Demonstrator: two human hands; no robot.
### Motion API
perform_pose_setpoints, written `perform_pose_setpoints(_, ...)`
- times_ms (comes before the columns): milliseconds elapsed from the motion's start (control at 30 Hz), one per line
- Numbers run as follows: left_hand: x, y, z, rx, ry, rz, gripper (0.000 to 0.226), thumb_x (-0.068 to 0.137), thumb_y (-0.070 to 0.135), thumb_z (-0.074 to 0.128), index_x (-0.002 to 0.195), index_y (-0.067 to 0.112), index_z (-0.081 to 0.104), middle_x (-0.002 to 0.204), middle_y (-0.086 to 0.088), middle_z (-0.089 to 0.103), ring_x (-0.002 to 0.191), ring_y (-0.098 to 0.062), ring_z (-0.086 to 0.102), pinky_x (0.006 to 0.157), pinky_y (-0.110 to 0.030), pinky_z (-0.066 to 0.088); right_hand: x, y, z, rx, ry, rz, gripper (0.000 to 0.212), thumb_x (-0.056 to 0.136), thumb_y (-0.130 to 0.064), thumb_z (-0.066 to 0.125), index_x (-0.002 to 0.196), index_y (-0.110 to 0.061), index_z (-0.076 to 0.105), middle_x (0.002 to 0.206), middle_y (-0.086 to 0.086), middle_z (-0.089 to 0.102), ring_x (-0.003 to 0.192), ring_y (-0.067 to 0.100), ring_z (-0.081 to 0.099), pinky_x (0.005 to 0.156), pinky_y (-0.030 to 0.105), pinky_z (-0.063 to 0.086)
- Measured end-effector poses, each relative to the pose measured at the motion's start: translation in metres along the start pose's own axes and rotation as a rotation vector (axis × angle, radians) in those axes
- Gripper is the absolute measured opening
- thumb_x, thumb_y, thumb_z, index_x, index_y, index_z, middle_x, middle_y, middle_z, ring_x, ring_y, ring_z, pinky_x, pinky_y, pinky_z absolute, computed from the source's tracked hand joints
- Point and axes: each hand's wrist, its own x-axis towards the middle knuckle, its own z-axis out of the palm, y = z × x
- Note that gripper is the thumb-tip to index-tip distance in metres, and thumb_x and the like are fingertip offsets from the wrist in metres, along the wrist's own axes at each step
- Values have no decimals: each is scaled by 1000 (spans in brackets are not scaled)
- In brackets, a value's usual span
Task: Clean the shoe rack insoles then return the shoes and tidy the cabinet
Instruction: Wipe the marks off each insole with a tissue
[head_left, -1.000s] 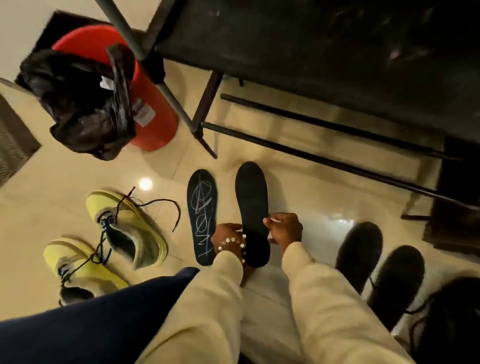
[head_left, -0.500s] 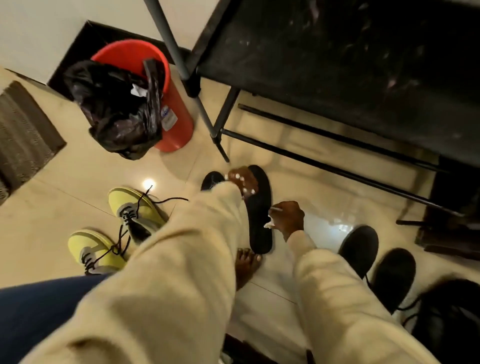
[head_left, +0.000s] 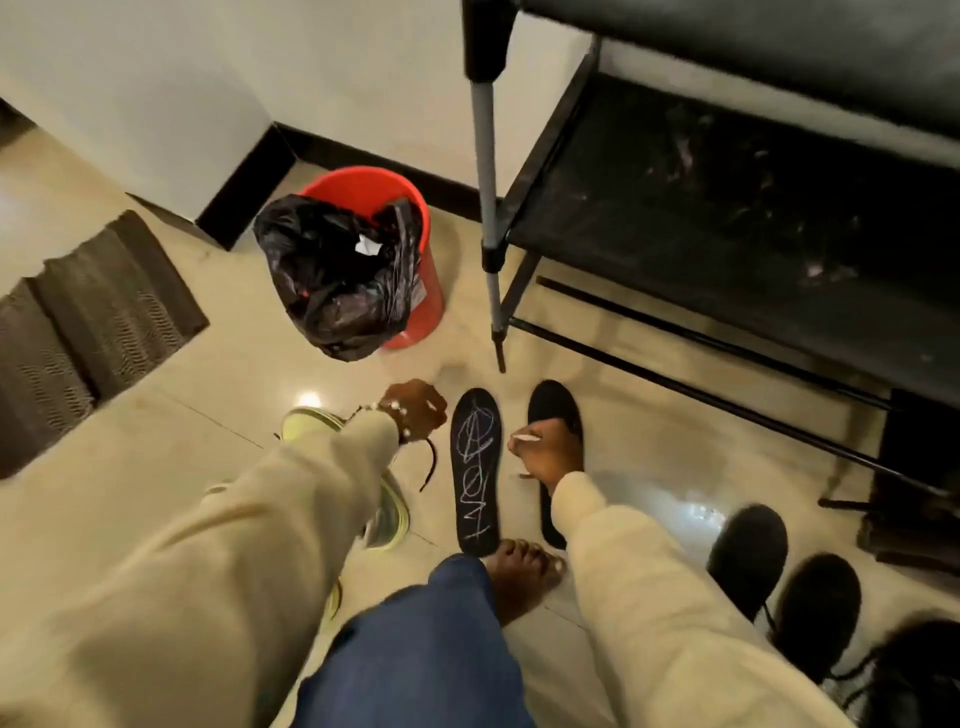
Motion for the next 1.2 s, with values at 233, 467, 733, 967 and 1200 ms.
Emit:
perform_pose_setpoints(233,60,-62,123,-366,16,-226,47,96,10,49,141,4,40,135,-21,53,120,-36,55,100,-41,46,58,69,69,-83,-99,110,13,87,-12,63,76,-7,61,82,9,63,77,21,61,68,28,58)
perform_pose_setpoints(467,88,-73,173,-462,108,-230,44,96,6,46,139,1,43,135,-24,51,126,-37,47,105,-38,38,83,88,106,-142,-42,183,27,89,-21,60,110,-5,65,109,12,67,95,25,63,70,21,41)
perform_pose_setpoints(733,70,-65,140,-650,178,-312,32,94,25,57,118,7,66,119,-16,66,112,-33,60,100,-32,45,76,59,88,38,-41,169,14,87,-12,63,75,-16,67,89,10,68,80,23,64,79,40,58)
perform_pose_setpoints(967,-2,-30,47,-1030,98,-246,30,92,8,60,120,-2,62,103,-14,64,89,-21,58,87,-37,50,20,-34,23,81,-120,75,23,81,-12,73,99,0,65,99,16,67,89,28,65,52,26,48)
perform_pose_setpoints(1200,-129,16,-33,-1368,240,-146,5,84,11,68,84,6,67,78,-10,72,65,-24,67,59,-34,57,-92,-128,-41,165,-164,-155,16,75,1,74,84,-1,61,95,17,64,88,29,63,72,37,54)
